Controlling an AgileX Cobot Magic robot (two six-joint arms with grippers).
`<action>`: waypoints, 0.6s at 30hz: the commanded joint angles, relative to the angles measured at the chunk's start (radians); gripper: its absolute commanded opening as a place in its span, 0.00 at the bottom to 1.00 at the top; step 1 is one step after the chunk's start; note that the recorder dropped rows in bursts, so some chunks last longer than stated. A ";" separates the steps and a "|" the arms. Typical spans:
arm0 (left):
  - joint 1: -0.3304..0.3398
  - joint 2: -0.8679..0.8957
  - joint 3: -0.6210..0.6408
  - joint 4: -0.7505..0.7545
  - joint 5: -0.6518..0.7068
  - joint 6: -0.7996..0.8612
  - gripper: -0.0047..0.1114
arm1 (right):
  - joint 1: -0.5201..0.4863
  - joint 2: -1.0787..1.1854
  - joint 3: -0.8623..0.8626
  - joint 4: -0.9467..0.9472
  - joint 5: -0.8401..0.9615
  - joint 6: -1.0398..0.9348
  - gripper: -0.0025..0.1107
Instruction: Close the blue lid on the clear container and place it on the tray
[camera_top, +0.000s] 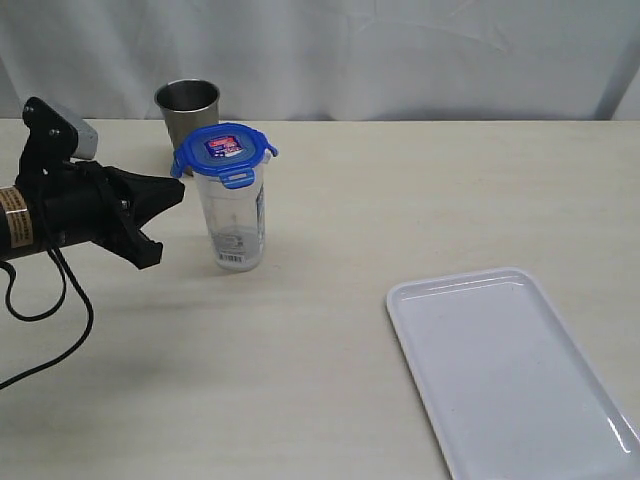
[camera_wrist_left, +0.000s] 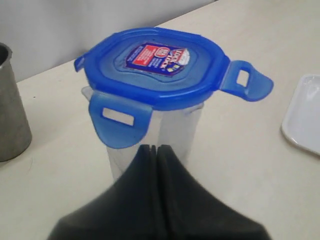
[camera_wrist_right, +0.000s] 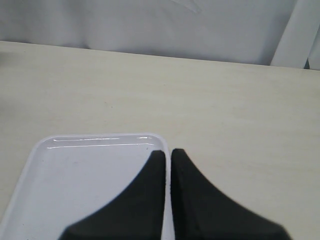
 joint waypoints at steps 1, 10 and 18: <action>-0.009 0.003 -0.003 0.030 -0.043 -0.005 0.04 | -0.006 -0.005 0.004 -0.004 -0.003 -0.001 0.06; -0.009 0.003 -0.003 0.030 -0.043 0.000 0.04 | -0.006 -0.005 0.004 -0.070 -0.174 -0.003 0.06; -0.009 0.003 -0.003 0.028 -0.068 0.005 0.04 | -0.006 -0.005 -0.018 0.216 -0.558 0.206 0.06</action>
